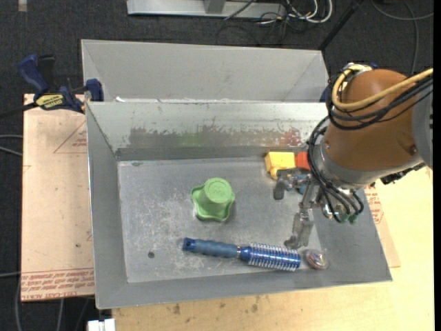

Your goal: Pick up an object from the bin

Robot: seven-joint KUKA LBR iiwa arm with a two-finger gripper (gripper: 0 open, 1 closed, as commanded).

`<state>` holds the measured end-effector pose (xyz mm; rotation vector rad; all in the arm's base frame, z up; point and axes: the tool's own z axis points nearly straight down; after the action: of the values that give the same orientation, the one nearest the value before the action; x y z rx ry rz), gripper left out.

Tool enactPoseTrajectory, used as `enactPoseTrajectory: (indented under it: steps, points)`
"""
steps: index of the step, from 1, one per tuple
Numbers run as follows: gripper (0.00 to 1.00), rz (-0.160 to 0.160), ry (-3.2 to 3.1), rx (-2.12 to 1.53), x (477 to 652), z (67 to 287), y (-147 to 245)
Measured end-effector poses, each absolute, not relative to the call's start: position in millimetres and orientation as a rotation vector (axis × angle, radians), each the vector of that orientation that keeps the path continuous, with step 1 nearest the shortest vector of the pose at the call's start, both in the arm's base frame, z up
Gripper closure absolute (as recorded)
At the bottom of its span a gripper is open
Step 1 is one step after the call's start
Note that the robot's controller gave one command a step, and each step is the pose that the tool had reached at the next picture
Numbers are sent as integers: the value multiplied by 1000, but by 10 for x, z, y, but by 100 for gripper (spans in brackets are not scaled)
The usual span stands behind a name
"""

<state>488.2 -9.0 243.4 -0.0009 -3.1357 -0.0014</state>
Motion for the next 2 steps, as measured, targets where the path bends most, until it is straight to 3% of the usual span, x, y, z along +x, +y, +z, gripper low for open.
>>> enactPoseTrajectory:
  steps: [1, 2]
  points:
    - [0, -2, -3157, 194, 4844, 700, 78]
    - [0, -2, -3090, 601, 4805, 1005, 214]
